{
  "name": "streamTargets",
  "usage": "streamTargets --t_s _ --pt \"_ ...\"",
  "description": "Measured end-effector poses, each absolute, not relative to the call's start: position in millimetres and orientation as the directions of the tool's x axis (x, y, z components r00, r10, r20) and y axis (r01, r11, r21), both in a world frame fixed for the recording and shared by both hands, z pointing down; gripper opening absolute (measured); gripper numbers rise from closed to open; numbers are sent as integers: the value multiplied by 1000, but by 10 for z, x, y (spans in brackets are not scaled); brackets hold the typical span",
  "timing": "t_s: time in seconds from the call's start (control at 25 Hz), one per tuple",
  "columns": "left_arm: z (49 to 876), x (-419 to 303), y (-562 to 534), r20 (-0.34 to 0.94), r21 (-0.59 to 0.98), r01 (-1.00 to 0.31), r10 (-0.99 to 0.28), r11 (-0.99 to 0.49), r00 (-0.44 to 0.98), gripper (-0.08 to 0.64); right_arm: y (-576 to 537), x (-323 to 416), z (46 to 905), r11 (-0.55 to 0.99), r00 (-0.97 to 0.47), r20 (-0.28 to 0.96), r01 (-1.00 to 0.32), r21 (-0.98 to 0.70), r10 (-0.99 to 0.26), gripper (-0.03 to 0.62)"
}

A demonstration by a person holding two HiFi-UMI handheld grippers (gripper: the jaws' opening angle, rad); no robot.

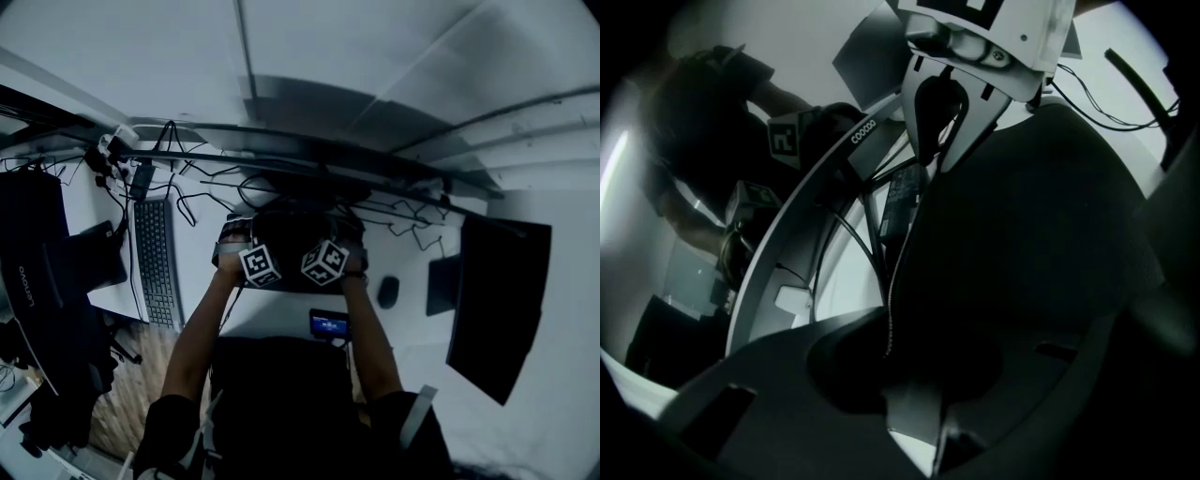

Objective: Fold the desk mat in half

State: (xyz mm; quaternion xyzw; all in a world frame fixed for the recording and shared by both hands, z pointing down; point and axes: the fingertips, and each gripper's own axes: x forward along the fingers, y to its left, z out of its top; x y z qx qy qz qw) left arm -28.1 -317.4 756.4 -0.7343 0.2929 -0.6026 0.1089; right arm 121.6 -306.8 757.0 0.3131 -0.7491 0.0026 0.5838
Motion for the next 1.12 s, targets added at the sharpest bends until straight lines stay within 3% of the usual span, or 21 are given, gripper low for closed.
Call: streamTargets --t_s 0.08,0.2,0.4,0.64,1.12 --pt "7533 -281 -3177 818 -514 -307 -566 -801 106 84 -3104 1215 7533 786 -121 865 -492 373 -486 98" --pt "7482 -297 -3172 810 -522 -319 -577 -791 105 97 -3127 1199 7443 764 -126 850 -519 383 -512 121" --pt "7343 -283 -3099 805 -503 -364 -578 -784 131 103 -3103 1214 7210 732 -136 820 -548 405 -556 121" --pt "7041 -351 -3045 754 -496 -482 -634 -722 172 96 -2990 1264 6875 651 -180 776 -673 351 -604 121" --pt "5652 -328 -2726 476 -364 -750 -802 -552 360 7 -2680 1190 5806 487 -319 605 -863 132 -730 98"
